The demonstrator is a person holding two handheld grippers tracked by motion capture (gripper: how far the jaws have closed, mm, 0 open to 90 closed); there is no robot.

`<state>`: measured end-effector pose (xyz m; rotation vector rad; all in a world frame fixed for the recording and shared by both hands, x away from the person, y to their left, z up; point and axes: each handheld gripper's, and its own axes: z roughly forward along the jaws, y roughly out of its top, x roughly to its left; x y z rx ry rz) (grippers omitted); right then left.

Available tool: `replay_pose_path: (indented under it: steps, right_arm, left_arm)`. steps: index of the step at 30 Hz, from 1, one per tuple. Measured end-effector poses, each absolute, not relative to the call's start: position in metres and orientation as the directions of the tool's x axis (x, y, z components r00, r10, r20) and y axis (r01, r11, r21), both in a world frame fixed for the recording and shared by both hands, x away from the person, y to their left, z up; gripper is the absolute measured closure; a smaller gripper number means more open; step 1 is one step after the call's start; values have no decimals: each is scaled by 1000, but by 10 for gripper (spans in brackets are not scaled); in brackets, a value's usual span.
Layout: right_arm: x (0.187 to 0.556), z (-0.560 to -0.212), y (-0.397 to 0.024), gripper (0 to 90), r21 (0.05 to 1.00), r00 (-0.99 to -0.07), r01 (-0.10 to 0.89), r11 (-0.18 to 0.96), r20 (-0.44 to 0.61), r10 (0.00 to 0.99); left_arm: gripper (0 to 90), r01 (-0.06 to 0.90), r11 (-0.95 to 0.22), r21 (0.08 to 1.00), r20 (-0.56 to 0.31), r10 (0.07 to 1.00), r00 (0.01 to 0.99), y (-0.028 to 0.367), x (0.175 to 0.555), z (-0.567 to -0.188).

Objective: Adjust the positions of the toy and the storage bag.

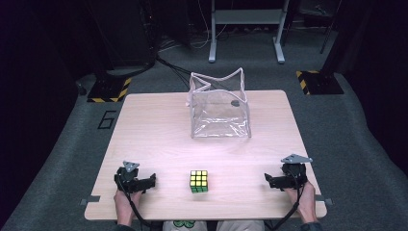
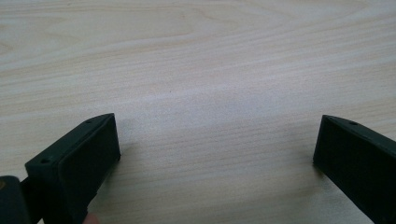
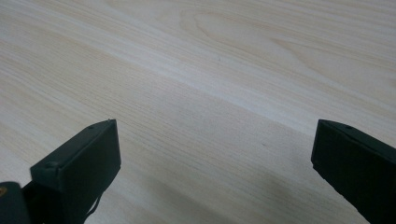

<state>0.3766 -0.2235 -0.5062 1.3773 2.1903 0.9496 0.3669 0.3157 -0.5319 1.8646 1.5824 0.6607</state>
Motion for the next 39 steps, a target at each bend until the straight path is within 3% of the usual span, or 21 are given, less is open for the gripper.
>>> replay_pose_path:
  steps: [39]
  right_arm:
    - [416, -436, -198, 30, 752, -489, 606, 259, 96, 867]
  left_arm:
    - [5, 690, -116, 715, -5, 985, 170, 316, 367, -532]
